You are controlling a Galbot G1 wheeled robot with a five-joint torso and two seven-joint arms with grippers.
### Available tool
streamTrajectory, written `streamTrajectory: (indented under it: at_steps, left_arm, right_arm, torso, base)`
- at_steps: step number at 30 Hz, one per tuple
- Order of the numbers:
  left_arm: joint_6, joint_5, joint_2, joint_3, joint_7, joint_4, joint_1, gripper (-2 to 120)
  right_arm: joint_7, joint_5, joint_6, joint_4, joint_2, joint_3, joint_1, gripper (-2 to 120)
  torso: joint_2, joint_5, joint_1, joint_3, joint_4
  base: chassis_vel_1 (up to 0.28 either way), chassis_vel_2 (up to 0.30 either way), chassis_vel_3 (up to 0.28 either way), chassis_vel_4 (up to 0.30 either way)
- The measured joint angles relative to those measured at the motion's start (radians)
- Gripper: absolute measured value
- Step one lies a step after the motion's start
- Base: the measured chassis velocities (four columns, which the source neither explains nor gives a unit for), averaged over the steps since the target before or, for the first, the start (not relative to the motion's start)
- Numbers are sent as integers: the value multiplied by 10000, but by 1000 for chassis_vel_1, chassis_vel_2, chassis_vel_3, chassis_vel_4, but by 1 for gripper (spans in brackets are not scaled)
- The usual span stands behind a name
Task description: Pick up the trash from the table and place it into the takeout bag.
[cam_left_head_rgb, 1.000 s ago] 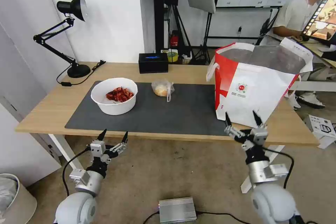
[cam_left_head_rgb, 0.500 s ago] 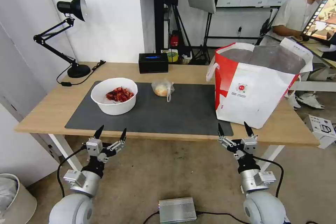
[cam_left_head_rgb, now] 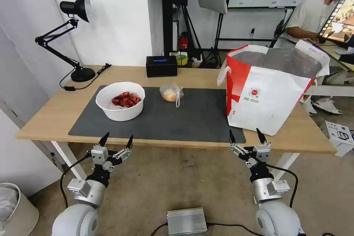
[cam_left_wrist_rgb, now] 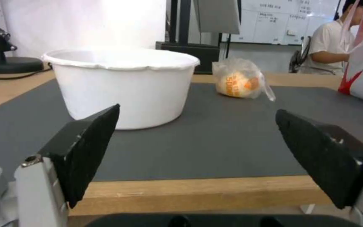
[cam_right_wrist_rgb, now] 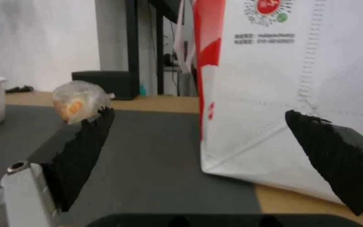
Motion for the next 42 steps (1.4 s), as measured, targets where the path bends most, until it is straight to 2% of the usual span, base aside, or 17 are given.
streamTrajectory:
  at_steps: [10, 12, 21, 29, 42]
  left_arm:
    - [0, 20, 119, 179, 11, 138, -130, 100]
    - [-4, 46, 133, 183, 15, 186, -102, 100]
    - [-9, 211, 24, 204, 16, 235, -55, 100]
    - [-8, 274, -27, 193, 17, 235, -11, 100]
    - [-11, 329, -121, 107, 19, 300, 92, 100]
  right_arm:
    - [71, 833, -2, -65, -332, -387, 968, 100]
    - [71, 1304, -182, -170, -484, -697, 1484, 100]
    - [59, 1792, -366, -970, -594, -1573, 3064, 100]
    - [214, 1946, -530, -1866, -549, -2249, 4695, 100]
    - [306, 2387, -688, -4235, -327, -3118, 7369, 100]
  torso:
    - [0, -1, 0, 0, -2]
    - [0, 1, 0, 0, 0]
    - [0, 1, 1, 1, 0]
    - [0, 1, 0, 1, 1]
    - [0, 0, 1, 2, 0]
  base:
    - [0, 0, 0, 0]
    - [0, 0, 0, 0]
    - [0, 0, 0, 0]
    - [0, 0, 0, 0]
    - [0, 0, 0, 0]
